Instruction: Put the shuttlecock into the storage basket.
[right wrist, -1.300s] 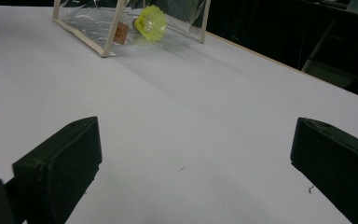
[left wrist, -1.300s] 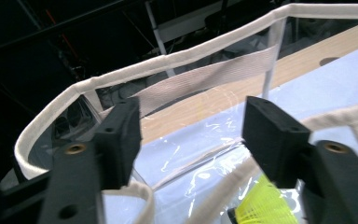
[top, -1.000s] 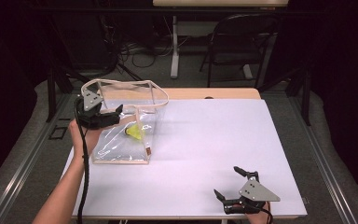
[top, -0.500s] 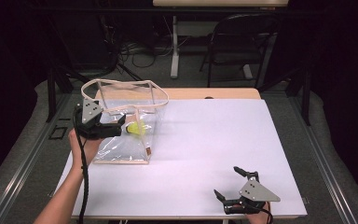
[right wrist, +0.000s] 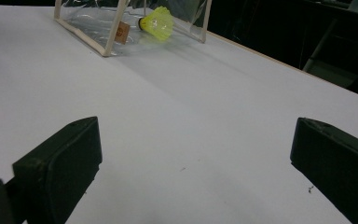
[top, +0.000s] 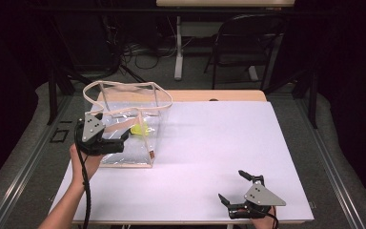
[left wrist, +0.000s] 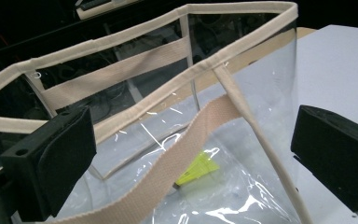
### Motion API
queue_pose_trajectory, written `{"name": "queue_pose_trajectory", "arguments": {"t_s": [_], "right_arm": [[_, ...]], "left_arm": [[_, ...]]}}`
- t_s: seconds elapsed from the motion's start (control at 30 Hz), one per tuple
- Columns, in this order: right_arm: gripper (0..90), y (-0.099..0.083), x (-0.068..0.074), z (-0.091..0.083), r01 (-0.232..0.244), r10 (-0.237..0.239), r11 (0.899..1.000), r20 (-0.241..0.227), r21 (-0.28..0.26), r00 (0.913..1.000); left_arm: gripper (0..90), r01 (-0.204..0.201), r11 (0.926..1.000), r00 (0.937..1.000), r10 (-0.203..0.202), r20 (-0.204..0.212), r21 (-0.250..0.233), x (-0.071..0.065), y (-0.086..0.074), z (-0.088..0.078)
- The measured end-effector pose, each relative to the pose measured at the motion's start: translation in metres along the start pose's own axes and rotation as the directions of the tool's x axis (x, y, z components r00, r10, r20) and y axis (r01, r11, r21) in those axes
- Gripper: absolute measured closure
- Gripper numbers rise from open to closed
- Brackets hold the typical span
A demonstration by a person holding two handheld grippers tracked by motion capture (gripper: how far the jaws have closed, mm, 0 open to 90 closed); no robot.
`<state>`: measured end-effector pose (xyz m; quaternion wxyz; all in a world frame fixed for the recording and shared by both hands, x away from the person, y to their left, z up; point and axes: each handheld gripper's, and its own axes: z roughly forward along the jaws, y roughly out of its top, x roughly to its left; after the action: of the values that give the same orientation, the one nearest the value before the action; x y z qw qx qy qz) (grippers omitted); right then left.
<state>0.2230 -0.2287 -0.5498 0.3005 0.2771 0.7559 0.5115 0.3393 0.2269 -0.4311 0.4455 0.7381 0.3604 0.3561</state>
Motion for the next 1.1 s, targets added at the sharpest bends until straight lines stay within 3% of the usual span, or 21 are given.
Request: {"name": "queue_pose_trajectory", "arguments": {"t_s": [0.43,0.77,0.87,1.1], "right_arm": [[1.5,0.0,0.0,0.0,0.004,-0.004,1.0,-0.002,0.0,1.0],[1.5,0.0,0.001,0.0,0.004,-0.004,1.0,-0.003,0.001,1.0],[1.5,0.0,0.001,0.0,0.003,-0.003,1.0,-0.003,0.002,1.0],[1.5,0.0,0.001,0.0,0.004,-0.004,1.0,-0.003,0.002,1.0]], "left_arm": [[0.0,-0.015,0.9994,0.9985,0.016,0.052,-0.033,-0.017,-0.021,-0.014],[0.0,-0.028,0.9991,0.993,0.031,0.114,-0.032,-0.033,-0.043,-0.017],[0.0,-0.005,0.9996,0.9912,0.009,0.132,-0.028,-0.035,-0.047,-0.019],[0.0,0.002,0.9993,0.9862,0.005,0.165,-0.037,-0.042,-0.061,-0.021]]}}
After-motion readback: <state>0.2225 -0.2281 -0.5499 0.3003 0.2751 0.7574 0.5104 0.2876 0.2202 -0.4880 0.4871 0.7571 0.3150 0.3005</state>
